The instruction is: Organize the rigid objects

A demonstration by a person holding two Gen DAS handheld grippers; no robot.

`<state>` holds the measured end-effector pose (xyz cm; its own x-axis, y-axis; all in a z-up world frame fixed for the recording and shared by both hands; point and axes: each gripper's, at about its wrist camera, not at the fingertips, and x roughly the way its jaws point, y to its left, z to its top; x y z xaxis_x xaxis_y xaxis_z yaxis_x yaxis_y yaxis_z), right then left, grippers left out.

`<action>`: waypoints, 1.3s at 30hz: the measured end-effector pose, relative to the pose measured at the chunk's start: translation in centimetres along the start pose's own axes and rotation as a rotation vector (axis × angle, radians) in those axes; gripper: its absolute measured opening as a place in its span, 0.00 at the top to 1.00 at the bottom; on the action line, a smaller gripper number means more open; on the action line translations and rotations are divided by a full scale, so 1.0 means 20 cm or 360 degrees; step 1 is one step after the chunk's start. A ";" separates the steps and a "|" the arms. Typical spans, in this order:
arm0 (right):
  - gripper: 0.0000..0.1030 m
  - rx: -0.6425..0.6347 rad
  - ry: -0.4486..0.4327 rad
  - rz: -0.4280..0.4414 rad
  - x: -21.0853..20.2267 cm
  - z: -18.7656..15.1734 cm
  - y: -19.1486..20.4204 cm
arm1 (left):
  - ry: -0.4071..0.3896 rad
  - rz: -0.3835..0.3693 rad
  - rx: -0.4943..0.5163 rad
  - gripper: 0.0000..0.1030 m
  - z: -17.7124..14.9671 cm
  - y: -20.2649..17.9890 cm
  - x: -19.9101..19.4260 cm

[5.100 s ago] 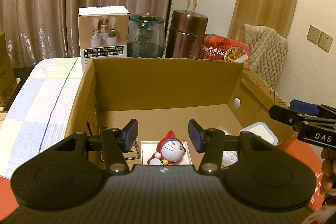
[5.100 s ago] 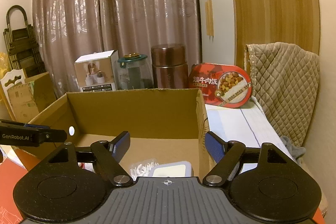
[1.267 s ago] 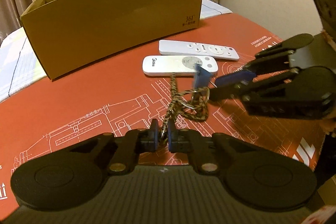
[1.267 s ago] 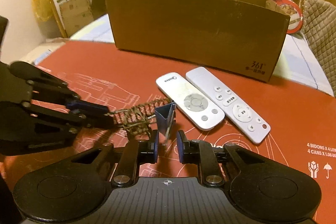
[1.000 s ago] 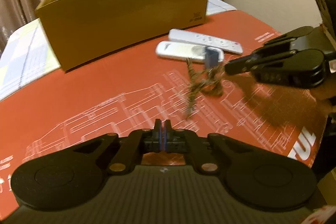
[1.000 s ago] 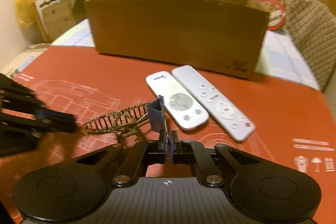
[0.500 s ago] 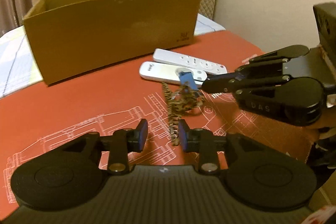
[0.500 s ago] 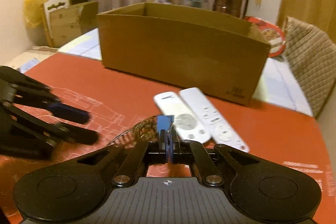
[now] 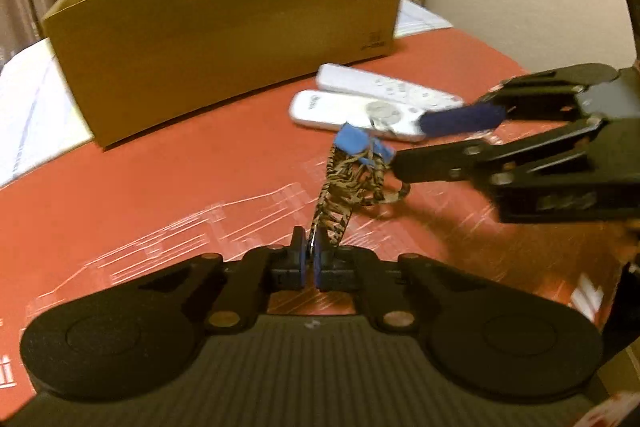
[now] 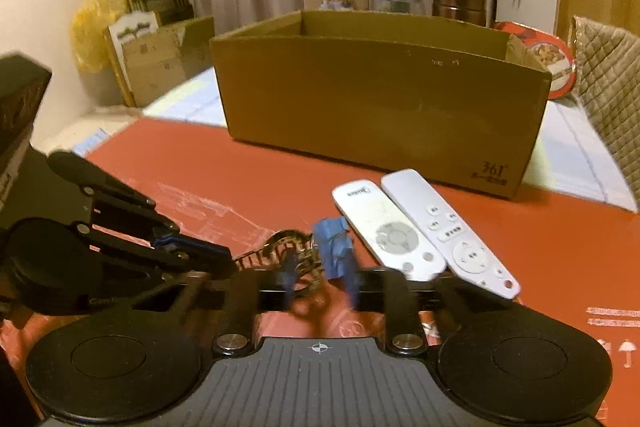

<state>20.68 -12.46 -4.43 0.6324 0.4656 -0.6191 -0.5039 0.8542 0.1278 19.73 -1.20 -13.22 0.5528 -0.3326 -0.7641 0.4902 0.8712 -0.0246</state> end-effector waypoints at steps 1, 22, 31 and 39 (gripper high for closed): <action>0.51 0.0015 -0.0005 0.0015 0.00 0.01 0.00 | 0.0004 0.0020 -0.0010 0.99 -0.01 0.02 0.00; 0.50 -0.0105 0.0112 -0.0209 0.07 0.00 -0.10 | -0.0259 0.0077 0.0353 0.40 0.02 -0.13 -0.03; 0.51 -0.0023 0.0116 -0.0218 0.05 0.01 -0.14 | -0.0198 0.0112 0.0347 0.51 0.06 -0.15 0.11; 0.51 -0.0039 0.0106 -0.0170 0.06 0.01 -0.12 | -0.0109 0.0109 0.0091 0.67 0.05 -0.02 0.09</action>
<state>22.67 -13.87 -5.28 0.6432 0.3555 -0.6781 -0.4508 0.8917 0.0398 21.16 -2.55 -14.03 0.6303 -0.2987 -0.7166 0.4863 0.8714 0.0645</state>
